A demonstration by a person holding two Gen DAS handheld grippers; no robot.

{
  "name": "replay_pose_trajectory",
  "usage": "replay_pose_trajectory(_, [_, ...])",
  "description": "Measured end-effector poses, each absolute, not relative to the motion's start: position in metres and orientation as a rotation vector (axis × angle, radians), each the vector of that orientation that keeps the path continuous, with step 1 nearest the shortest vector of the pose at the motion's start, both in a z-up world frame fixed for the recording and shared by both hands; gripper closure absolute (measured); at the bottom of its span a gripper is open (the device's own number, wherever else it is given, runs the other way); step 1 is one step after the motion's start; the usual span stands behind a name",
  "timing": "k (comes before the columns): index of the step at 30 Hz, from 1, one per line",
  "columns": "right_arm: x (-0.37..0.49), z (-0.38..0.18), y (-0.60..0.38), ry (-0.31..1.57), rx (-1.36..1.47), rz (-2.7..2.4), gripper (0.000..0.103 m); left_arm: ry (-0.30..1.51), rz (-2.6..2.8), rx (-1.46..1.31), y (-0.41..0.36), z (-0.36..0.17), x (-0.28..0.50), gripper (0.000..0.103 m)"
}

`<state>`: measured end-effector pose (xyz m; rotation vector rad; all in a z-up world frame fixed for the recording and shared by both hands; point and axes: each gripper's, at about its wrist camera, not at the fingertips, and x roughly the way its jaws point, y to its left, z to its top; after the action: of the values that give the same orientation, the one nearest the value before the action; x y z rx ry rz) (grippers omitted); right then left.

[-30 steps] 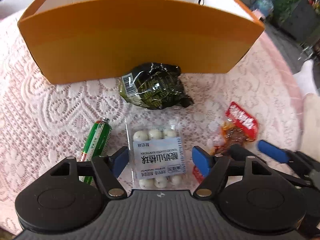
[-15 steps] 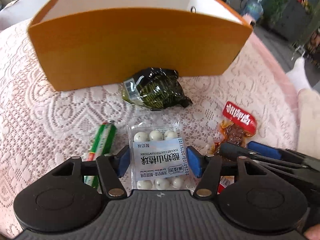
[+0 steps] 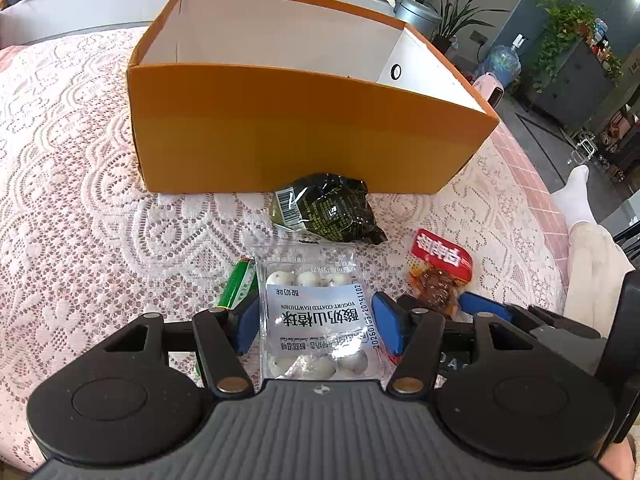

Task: Organize snacks
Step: 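Grasp the clear yogurt-ball candy packet with the left tool while the right tool grasps the spicy meat packet, then carry both packets over the orange box and open both tools to release them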

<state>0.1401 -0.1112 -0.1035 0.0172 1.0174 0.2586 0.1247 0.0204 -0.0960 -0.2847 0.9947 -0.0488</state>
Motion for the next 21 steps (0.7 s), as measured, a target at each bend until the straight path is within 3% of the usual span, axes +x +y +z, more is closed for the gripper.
replay_pose_trajectory(9, [0.128,-0.094,-0.1,0.97,-0.08,0.308,0.045,0.986,-0.031,-0.311,0.033,-0.092,0.117,0.036])
replay_pose_trajectory(21, [0.109,-0.053,-0.105,0.851,-0.077,0.368,0.047,0.935,-0.033,-0.309,0.035,-0.072,0.103,0.036])
